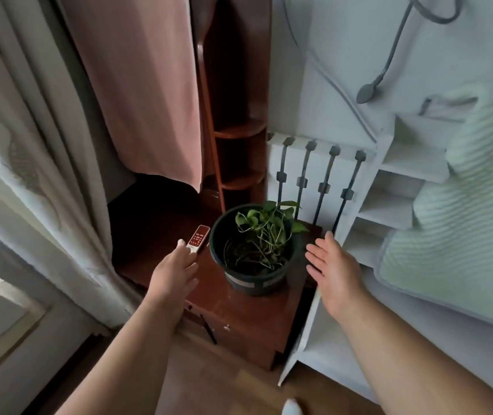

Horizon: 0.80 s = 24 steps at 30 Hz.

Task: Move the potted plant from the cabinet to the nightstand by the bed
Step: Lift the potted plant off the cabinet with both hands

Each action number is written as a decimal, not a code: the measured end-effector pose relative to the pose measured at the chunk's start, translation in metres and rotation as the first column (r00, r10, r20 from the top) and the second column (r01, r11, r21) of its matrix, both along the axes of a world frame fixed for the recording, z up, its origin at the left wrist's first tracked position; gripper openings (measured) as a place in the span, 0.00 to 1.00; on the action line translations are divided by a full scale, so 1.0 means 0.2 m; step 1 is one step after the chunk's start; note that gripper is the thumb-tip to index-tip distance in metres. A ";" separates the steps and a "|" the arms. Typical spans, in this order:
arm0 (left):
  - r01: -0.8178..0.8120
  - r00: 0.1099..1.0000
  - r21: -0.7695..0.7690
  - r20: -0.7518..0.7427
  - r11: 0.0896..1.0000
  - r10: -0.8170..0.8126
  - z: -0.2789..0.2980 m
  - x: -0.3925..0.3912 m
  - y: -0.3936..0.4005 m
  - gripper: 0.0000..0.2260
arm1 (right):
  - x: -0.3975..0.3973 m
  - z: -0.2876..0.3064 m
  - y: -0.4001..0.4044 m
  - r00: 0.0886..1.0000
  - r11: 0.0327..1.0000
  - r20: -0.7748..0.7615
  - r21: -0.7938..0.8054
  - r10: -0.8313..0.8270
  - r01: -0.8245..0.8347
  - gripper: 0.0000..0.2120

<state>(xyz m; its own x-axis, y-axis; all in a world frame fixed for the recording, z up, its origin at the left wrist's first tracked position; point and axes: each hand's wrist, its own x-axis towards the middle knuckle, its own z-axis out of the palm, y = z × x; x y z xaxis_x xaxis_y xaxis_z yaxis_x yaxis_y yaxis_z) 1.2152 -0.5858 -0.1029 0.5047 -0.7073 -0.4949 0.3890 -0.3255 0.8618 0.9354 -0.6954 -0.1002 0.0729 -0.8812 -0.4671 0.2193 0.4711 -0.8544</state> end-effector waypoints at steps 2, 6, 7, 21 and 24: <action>0.001 1.000 0.005 -0.026 1.000 -0.001 -0.07 0.00 -0.09 0.23 | -0.02 -0.06 -0.05 1.000 0.999 0.004 0.038 -0.021 0.021 0.31; -0.212 0.951 0.050 -0.218 0.976 0.218 -0.24 0.06 -0.21 0.07 | -0.05 -0.21 -0.19 0.997 0.992 0.052 0.118 -0.048 0.041 0.32; -0.223 0.953 0.092 -0.187 0.970 0.237 -0.26 0.06 -0.22 0.08 | -0.05 -0.25 -0.23 0.997 0.989 0.064 0.144 -0.053 0.043 0.32; -0.094 0.985 0.252 -0.120 0.963 0.127 -0.73 0.11 -0.59 0.12 | 0.25 -0.80 -0.42 0.983 0.904 -0.043 0.387 -0.179 0.182 0.16; -0.040 0.985 0.198 -0.157 0.979 0.072 -0.83 0.12 -0.64 0.13 | 0.30 -0.89 -0.45 0.976 0.904 -0.037 0.370 -0.215 0.213 0.16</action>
